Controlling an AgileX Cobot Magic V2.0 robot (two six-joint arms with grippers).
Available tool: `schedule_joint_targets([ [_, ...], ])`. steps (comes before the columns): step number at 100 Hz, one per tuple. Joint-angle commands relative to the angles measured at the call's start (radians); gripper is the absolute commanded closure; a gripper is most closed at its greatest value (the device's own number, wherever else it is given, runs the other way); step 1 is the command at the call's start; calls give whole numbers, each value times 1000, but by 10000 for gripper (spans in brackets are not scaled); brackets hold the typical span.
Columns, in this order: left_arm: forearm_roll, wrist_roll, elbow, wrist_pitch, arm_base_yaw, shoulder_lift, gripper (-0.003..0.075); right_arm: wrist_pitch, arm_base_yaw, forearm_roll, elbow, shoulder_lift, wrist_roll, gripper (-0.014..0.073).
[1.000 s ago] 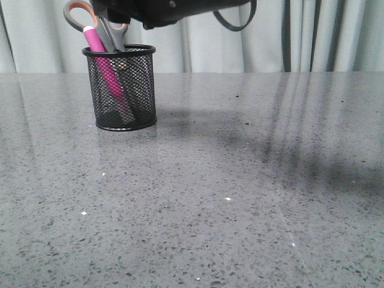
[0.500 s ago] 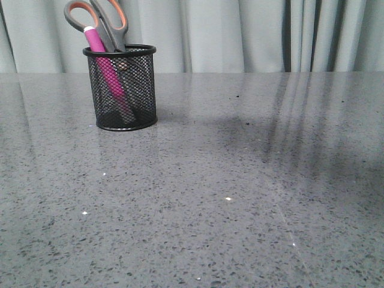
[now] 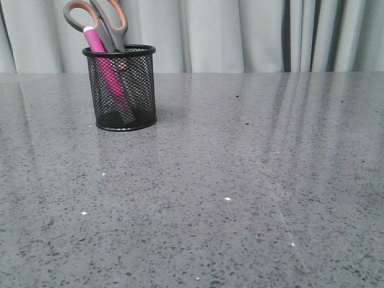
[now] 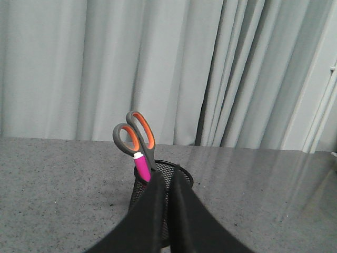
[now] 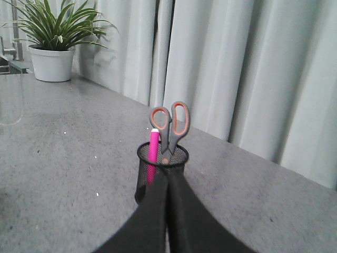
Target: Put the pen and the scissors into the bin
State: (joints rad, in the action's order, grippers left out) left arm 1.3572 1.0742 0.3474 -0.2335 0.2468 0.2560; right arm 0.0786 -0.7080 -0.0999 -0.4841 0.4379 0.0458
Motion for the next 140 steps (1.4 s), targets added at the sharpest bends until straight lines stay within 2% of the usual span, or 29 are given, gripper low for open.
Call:
schedule_joint_targets([
  [1, 31, -11, 25, -2, -3, 13, 742, 92, 1, -15, 37, -179, 3, 662],
  [16, 31, -11, 25, -20, -3, 13, 742, 275, 1, -15, 81, -467, -9, 662],
  [24, 31, -11, 25, -27, -3, 13, 742, 369, 3, -23, 70, -449, -35, 661],
  [38, 35, -11, 24, -86, -1, 13, 742, 310, 11, -15, 70, -374, -35, 662],
  [51, 35, -11, 24, -86, -1, 13, 742, 248, 11, -15, 70, -341, -35, 662],
  [122, 35, -8, 14, -78, -1, 13, 742, 246, 11, -15, 70, -339, -35, 662],
  [140, -18, 8, -19, -42, -2, 0, 742, 246, 11, -15, 70, -339, -35, 662],
])
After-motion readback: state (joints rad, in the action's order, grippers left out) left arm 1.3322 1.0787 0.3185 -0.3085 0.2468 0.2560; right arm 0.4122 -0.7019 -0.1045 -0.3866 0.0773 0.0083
